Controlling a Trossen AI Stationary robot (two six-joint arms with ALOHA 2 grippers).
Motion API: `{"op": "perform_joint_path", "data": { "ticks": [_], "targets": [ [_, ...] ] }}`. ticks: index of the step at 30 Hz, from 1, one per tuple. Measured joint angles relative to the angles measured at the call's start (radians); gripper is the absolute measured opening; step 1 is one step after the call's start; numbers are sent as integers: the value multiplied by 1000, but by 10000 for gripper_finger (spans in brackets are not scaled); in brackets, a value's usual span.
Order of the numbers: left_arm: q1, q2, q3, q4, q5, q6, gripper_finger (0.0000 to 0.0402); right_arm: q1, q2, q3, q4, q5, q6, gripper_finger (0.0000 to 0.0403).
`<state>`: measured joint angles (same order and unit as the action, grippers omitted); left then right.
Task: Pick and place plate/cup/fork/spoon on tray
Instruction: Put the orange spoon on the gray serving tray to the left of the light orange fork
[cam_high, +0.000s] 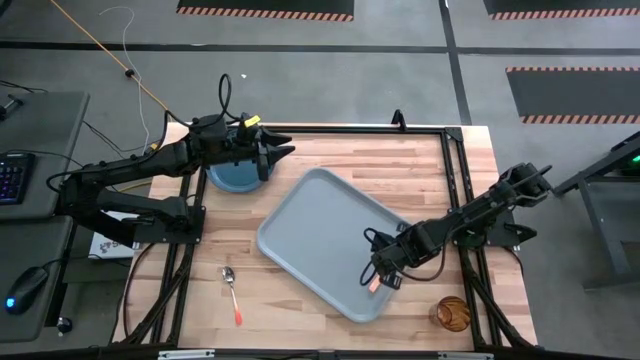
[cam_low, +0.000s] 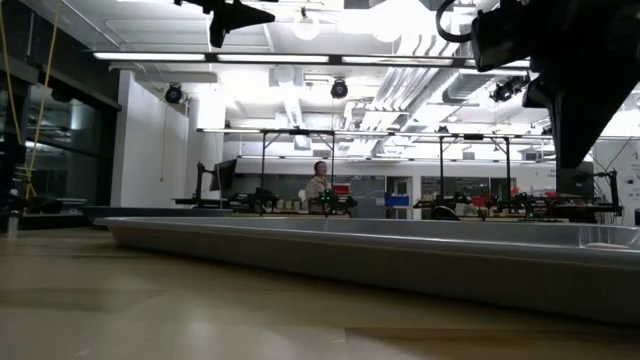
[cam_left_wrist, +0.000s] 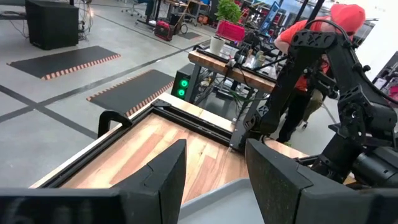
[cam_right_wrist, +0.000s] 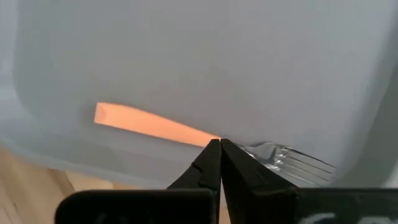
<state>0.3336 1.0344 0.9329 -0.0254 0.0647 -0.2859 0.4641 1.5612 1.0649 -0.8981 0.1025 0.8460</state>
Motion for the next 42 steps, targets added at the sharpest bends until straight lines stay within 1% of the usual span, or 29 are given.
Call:
{"op": "perform_joint_path", "data": {
  "ticks": [3,6,8,11,14,16,19,21,24,26,28,31,33,37,40,42],
  "targets": [
    [0,0,0,0,0,0,157,0,0,0,-23,0,2,0],
    [0,0,0,0,1,0,157,0,-6,0,-88,3,2,0],
    [0,0,0,0,12,17,157,0,-30,0,-139,29,10,0],
    [-4,0,0,0,34,50,157,0,-98,-2,-225,110,60,0],
    [-23,0,4,-24,39,87,158,0,-227,-60,-212,169,139,0],
    [-39,1,43,-127,40,119,163,0,-336,-133,-163,195,221,0],
    [-71,0,153,-378,39,198,180,1,-513,-261,-62,204,341,0],
    [-104,9,218,-535,28,213,195,1,-618,-344,30,207,386,0],
    [-158,13,272,-708,11,141,217,0,-734,-439,168,244,407,0],
    [-194,10,279,-777,6,59,229,0,-779,-479,230,277,403,0],
    [-237,6,277,-890,2,-17,237,0,-800,-494,251,306,384,0],
    [-320,15,272,-1016,3,-127,240,0,-804,-494,251,315,341,0],
    [-381,20,240,-1052,3,-212,241,0,-804,-494,249,316,319,0],
    [-517,11,136,-1053,4,-378,241,0,-804,-494,247,328,297,0],
    [-614,13,41,-1047,7,-456,241,0,-804,-494,244,351,293,0],
    [-672,12,-29,-1030,7,-476,241,0,-803,-494,244,364,285,0]
  ]
}}
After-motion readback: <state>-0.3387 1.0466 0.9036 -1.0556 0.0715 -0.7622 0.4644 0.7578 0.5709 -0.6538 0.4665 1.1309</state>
